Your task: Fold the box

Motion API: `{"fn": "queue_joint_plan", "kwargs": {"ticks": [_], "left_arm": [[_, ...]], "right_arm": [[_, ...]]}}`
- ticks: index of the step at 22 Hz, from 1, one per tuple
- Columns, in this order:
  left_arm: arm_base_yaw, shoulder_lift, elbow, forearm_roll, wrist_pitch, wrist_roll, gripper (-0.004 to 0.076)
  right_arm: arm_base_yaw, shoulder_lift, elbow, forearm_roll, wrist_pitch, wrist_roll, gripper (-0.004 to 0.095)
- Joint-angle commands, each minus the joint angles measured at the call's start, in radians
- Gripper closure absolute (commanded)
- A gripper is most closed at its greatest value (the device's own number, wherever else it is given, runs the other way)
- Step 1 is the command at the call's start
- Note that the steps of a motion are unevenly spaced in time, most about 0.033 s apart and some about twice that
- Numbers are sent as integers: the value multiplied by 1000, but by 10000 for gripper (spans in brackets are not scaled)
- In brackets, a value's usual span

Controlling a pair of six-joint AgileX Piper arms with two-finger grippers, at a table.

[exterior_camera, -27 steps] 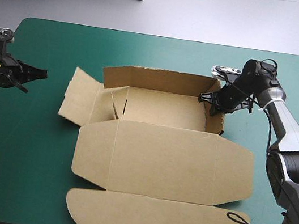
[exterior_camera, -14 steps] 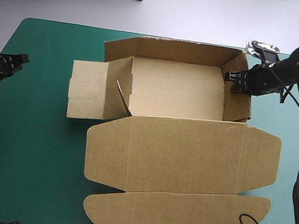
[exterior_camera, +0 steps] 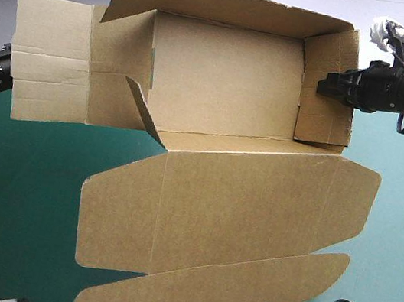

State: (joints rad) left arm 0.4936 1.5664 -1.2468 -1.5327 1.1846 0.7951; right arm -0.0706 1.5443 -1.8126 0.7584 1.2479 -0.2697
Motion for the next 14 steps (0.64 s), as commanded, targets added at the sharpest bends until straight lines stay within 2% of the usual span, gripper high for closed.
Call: {"fn": "queue_joint_plan", "kwargs": {"ticks": [1,14], "left_arm": [[-64,-56,-28,-165,112,5,733],[-268,-175,-64,-236,112,-2,733]], "right_arm": [[-5,-36,-33,89,-32,3,924],[-5,-36,-33,52,-160,0,922]]}}
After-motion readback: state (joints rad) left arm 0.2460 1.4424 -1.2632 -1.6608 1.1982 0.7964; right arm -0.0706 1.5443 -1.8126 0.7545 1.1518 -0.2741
